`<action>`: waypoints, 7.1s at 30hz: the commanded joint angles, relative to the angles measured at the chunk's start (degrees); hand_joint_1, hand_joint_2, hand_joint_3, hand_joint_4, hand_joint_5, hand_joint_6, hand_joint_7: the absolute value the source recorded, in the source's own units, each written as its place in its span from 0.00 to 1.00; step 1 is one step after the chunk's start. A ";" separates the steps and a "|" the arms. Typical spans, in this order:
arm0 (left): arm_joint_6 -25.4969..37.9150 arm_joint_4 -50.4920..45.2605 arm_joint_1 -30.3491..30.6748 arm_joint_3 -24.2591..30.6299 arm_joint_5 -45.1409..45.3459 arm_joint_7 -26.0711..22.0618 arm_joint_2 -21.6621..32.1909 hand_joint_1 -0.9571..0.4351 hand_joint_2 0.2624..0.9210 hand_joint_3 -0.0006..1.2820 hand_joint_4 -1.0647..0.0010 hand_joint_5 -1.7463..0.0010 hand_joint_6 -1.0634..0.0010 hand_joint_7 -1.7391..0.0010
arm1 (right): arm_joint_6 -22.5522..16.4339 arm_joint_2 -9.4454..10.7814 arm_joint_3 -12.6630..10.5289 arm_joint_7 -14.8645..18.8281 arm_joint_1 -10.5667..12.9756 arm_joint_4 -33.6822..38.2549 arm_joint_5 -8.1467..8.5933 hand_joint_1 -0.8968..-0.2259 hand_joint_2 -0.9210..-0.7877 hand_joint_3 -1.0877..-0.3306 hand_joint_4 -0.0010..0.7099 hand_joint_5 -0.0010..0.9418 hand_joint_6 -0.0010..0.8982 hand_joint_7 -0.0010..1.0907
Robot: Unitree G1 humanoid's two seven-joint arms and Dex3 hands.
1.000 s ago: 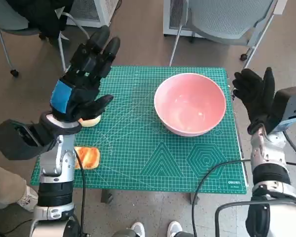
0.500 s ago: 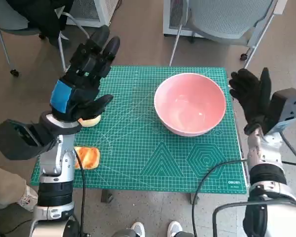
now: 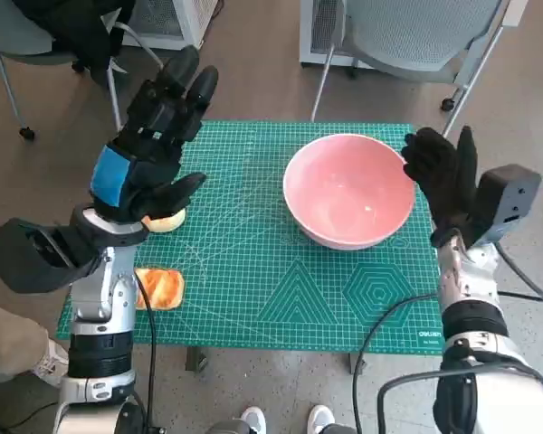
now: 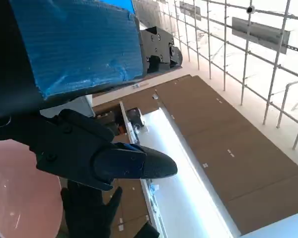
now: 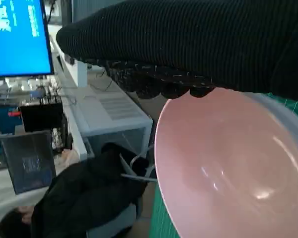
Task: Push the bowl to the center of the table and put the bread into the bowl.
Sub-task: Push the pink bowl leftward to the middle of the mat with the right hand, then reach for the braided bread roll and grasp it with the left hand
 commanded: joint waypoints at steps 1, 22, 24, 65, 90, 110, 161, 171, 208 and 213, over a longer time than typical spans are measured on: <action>-0.22 -0.58 0.53 0.59 -0.32 0.09 0.66 0.21 1.00 0.23 0.92 1.00 0.90 0.88 | 0.58 2.05 0.30 0.81 1.42 0.44 -0.13 0.40 0.00 0.31 0.08 0.01 0.13 0.06; 0.78 -2.45 1.56 0.88 -0.38 0.54 0.93 0.21 1.00 0.24 0.92 1.00 0.91 0.87 | -0.16 5.50 2.09 0.38 0.41 0.02 -1.04 0.36 0.00 0.31 0.09 0.01 0.13 0.06; 0.88 -2.68 1.67 0.84 -0.40 0.63 0.91 0.21 1.00 0.24 0.92 1.00 0.91 0.86 | -0.19 5.67 2.33 0.40 0.31 0.01 -1.10 0.36 0.00 0.31 0.10 0.01 0.13 0.06; 1.21 -2.78 1.91 0.83 -0.19 1.13 0.93 0.21 1.00 0.24 0.92 1.00 0.95 0.82 | -1.19 10.98 3.97 1.99 -0.20 -0.29 -1.38 0.33 0.00 0.34 0.10 0.00 0.11 0.06; 0.78 -3.11 2.04 0.78 -0.09 1.49 0.59 0.22 1.00 0.27 0.92 1.00 1.00 0.77 | -21.65 12.02 6.15 17.13 3.63 -24.36 6.10 0.33 0.00 0.32 0.11 0.00 0.12 0.08; -1.28 -1.78 0.80 0.41 -0.41 0.32 0.18 0.22 1.00 0.27 0.91 1.00 0.99 0.77 | -20.38 10.63 9.29 21.53 7.53 -37.27 11.47 0.30 0.00 0.33 0.11 0.00 0.13 0.10; 51.98 -59.59 33.93 6.20 28.90 -8.20 41.48 0.49 0.59 0.01 0.95 1.00 0.80 0.95 | -18.81 10.41 9.64 21.42 8.06 -38.47 13.53 0.30 0.00 0.34 0.09 0.00 0.08 0.14; 59.61 -58.92 28.75 -7.51 35.82 -6.14 42.22 0.67 0.59 0.01 0.95 1.00 0.81 0.98 | -17.91 10.28 9.65 21.93 8.68 -39.26 14.33 0.28 0.00 0.34 0.09 0.00 0.07 0.14; 61.88 -43.62 19.58 -24.63 51.53 -6.54 39.39 0.57 0.62 0.00 0.89 0.99 0.76 0.99 | -15.31 9.50 9.43 22.20 9.44 -41.22 15.27 0.25 0.00 0.35 0.07 0.00 0.03 0.18; 62.47 -42.26 19.16 -25.85 53.01 -7.27 39.36 0.56 0.62 0.00 0.89 1.00 0.75 0.99 | -15.09 9.58 9.51 22.06 9.62 -41.60 15.15 0.25 0.00 0.35 0.07 0.00 0.03 0.18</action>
